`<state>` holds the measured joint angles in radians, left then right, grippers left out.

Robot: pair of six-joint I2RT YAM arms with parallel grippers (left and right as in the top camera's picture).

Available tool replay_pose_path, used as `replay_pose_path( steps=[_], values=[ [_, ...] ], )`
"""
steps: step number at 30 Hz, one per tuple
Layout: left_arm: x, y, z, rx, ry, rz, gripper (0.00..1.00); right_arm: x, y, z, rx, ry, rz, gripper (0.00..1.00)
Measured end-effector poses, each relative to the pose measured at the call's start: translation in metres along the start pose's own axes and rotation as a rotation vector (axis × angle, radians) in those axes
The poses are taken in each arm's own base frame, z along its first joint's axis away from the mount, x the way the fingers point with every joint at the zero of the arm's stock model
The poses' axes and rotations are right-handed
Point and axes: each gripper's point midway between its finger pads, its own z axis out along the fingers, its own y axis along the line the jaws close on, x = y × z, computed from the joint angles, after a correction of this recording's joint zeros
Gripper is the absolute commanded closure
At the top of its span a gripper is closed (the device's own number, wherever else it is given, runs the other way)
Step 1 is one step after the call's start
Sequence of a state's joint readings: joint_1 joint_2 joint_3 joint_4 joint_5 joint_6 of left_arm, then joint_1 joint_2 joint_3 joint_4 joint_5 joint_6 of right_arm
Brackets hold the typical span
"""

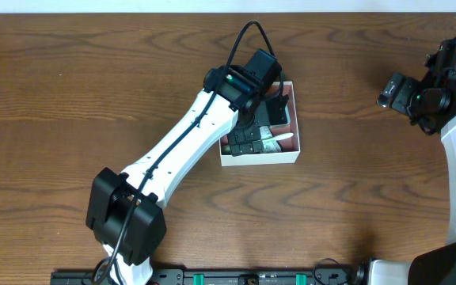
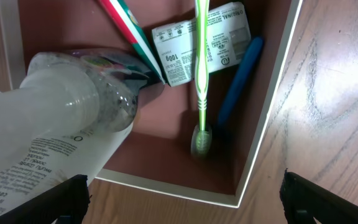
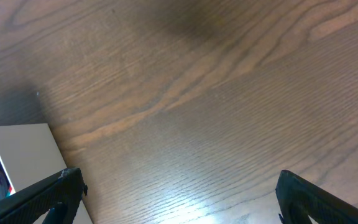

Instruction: Pack container

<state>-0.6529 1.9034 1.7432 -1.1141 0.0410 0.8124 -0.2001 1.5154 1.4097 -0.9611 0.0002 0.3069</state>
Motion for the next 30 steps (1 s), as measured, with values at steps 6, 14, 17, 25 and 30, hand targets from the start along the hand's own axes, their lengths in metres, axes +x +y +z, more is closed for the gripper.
replay_pose_path(
  steps=[6,14,17,25,30],
  values=[
    [-0.003,-0.008,-0.023,-0.026,-0.030,0.020,0.02,0.000,0.000,0.000,0.000,0.000,0.000,0.01],
    [-0.002,-0.054,-0.134,-0.146,-0.216,0.114,0.02,0.000,0.000,0.000,0.000,0.000,0.000,0.01],
    [0.007,-0.065,-0.171,-0.200,-0.290,0.125,0.02,0.000,0.000,0.000,0.000,0.000,0.000,0.01],
    [0.048,-0.079,-0.213,-0.292,-0.309,0.109,0.02,0.000,0.000,0.000,0.000,0.000,0.000,0.01],
    [0.078,-0.096,-0.217,-0.263,-0.252,0.110,0.02,0.000,0.000,0.000,0.000,0.000,0.000,0.01]
  ],
)
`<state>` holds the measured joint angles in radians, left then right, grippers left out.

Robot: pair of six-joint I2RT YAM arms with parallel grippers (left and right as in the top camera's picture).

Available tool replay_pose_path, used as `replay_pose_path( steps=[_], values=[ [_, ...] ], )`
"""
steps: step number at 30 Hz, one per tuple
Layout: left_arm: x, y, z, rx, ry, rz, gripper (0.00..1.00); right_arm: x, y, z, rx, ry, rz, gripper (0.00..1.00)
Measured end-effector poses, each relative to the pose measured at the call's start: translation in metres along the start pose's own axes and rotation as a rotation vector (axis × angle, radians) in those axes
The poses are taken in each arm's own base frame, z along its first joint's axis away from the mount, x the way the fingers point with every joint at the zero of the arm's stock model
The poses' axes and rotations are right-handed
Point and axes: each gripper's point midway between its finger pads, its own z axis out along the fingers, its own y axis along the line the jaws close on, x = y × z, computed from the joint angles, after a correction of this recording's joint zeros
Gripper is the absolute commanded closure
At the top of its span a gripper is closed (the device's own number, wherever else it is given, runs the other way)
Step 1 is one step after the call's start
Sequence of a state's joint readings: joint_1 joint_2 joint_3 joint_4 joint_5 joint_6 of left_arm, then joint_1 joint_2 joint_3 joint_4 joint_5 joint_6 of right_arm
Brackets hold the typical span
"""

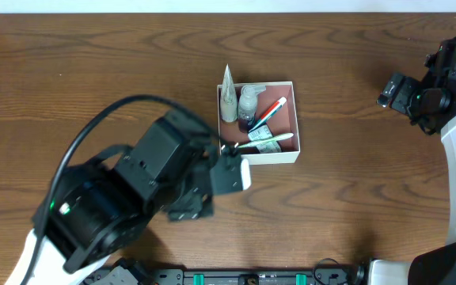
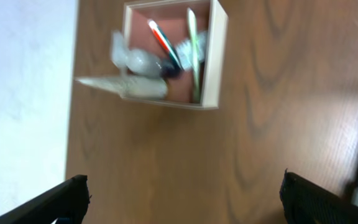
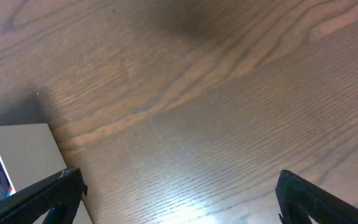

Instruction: Pack container

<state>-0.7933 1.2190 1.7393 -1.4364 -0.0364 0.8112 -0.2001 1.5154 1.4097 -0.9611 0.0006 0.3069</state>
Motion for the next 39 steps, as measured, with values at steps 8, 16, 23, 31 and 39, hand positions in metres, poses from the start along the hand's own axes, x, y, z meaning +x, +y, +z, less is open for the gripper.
replay_pose_path(
  steps=[8,16,23,31,39],
  values=[
    [0.036,-0.031,-0.020,0.067,0.086,-0.129,0.02,0.000,0.000,0.000,0.000,0.000,0.000,0.01],
    [0.042,0.007,-0.056,-0.157,-0.149,-0.576,0.02,0.000,0.000,0.000,0.000,0.000,0.000,0.01],
    [0.063,0.037,-0.068,-0.438,-0.378,-0.758,0.02,0.000,0.000,0.000,0.000,0.000,0.000,0.01],
    [0.099,0.046,-0.031,-0.675,-0.532,-0.806,0.02,0.000,0.000,0.000,0.000,0.001,0.000,0.01],
    [0.112,0.046,0.003,-0.842,-0.761,-0.767,0.02,0.001,0.000,0.000,0.001,0.002,0.000,0.01]
  ],
)
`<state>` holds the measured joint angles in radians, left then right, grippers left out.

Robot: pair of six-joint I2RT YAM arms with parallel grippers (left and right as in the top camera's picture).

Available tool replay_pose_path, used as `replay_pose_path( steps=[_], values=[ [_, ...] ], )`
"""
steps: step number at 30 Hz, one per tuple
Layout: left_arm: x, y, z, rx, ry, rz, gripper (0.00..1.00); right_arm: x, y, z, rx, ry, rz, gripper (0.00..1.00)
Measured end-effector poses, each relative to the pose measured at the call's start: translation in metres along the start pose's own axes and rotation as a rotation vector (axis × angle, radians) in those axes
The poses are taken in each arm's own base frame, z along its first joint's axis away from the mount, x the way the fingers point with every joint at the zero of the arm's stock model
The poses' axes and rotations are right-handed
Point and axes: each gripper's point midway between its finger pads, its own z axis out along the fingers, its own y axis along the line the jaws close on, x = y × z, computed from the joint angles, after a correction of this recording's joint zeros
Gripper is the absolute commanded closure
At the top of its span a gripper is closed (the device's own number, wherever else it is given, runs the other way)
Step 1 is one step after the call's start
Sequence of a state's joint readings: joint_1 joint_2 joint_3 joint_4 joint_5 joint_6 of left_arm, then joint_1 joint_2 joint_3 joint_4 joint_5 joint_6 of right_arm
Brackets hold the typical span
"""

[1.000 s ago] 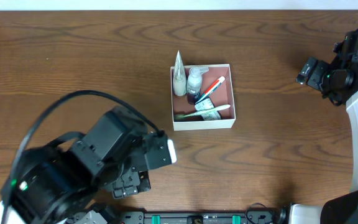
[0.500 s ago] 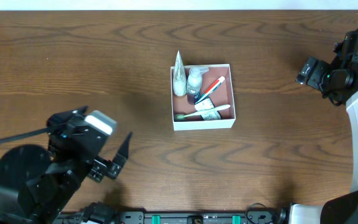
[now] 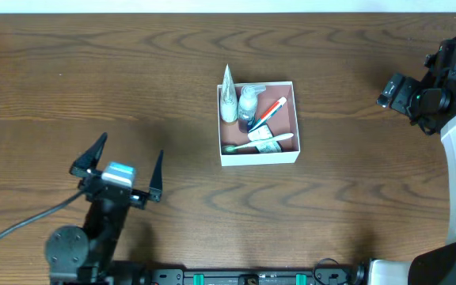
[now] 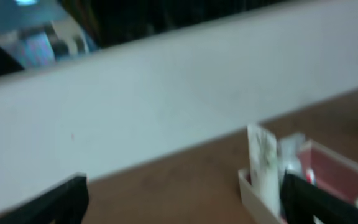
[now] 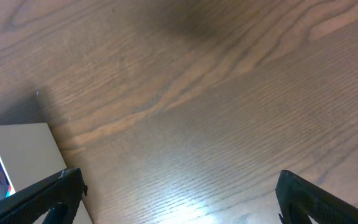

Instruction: Pack container

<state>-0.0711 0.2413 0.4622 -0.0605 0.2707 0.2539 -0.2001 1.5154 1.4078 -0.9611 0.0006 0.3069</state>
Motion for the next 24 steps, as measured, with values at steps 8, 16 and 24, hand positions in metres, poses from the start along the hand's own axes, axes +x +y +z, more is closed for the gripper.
replay_pose_path(
  steps=[8,16,24],
  values=[
    [0.054,-0.010,0.003,-0.007,-0.078,-0.008,0.02,0.000,0.000,0.000,0.000,0.000,0.000,0.01],
    [0.079,-0.005,0.001,-0.047,-0.069,-0.025,0.02,0.000,0.000,0.000,0.000,0.000,0.000,0.01],
    [0.102,-0.006,0.000,-0.050,-0.001,-0.052,0.02,0.000,0.000,0.000,0.000,0.000,0.000,0.01]
  ],
)
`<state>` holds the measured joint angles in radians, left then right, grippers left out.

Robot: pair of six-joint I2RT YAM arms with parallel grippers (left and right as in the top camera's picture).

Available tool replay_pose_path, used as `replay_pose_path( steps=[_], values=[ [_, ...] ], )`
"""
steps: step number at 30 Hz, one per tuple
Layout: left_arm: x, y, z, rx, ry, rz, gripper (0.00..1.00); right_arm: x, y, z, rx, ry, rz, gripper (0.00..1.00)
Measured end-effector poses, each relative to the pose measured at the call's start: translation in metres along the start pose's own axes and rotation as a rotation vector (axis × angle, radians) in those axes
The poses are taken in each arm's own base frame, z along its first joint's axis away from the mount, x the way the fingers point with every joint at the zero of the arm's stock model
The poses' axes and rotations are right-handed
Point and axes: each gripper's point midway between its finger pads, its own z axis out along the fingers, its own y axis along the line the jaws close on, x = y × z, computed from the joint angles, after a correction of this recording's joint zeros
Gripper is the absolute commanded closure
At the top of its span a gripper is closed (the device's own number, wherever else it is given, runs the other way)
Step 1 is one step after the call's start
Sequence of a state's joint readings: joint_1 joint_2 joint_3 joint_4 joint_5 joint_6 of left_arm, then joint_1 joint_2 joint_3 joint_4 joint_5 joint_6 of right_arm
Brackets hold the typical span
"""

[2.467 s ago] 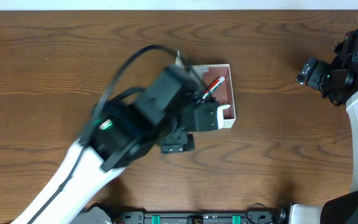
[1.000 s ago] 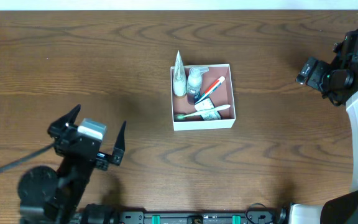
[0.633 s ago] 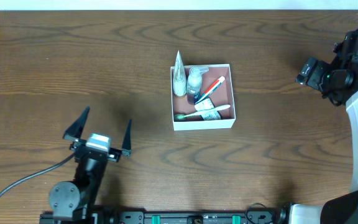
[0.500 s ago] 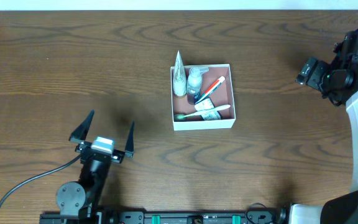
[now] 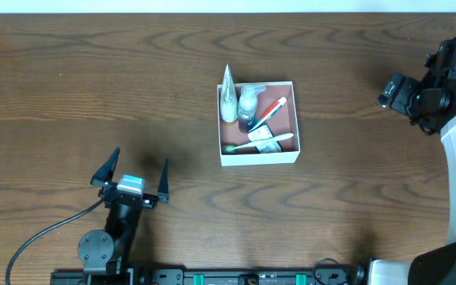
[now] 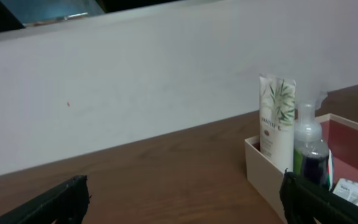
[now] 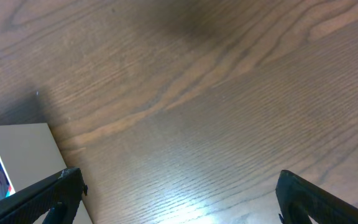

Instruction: Pack container

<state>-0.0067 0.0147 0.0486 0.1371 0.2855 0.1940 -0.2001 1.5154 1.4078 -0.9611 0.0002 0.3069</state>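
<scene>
A white box with a reddish inside (image 5: 291, 155) stands mid-table. In it are a white tube (image 5: 227, 99) upright at the left wall, a clear bottle (image 5: 248, 98), a red-and-white toothpaste tube (image 5: 272, 108), a green toothbrush (image 5: 248, 146) and a labelled sachet. My left gripper (image 5: 134, 176) is open and empty near the front left, facing the box; its wrist view shows the tube (image 6: 276, 121) and bottle (image 6: 308, 143) from the side. My right gripper (image 7: 179, 193) is open and empty at the far right, above bare wood, with the box corner (image 7: 17, 155) at the left.
A pale wall (image 6: 135, 81) runs behind the table's far edge. The left arm is folded low over its base (image 5: 101, 245) at the front left. The right arm stands along the right edge.
My left gripper has moved a little toward the front and right, lower over its base. Its wrist view is now sharp and level with the box. The right arm and box contents are unchanged.
At first my left gripper was open inside the box, over the bottle and toothbrush. A second later it was drawn back toward the front left, then folded near its base, where it is now. The right gripper stayed open at the far right throughout.
</scene>
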Motion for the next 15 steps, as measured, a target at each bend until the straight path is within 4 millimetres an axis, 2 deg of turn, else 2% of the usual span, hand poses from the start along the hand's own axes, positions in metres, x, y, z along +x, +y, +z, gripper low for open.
replay_pose_path(
  steps=[5,10,15],
  values=[
    [0.036,-0.005,0.000,0.012,0.103,-0.043,0.02,0.000,0.000,0.000,0.000,0.000,0.000,0.01],
    [0.047,-0.005,-0.001,0.012,0.148,-0.066,0.02,0.000,0.000,0.000,0.000,0.000,0.000,0.01],
    [0.048,-0.005,-0.002,0.006,0.164,-0.075,0.02,0.000,0.000,0.000,0.000,0.000,0.000,0.01]
  ],
)
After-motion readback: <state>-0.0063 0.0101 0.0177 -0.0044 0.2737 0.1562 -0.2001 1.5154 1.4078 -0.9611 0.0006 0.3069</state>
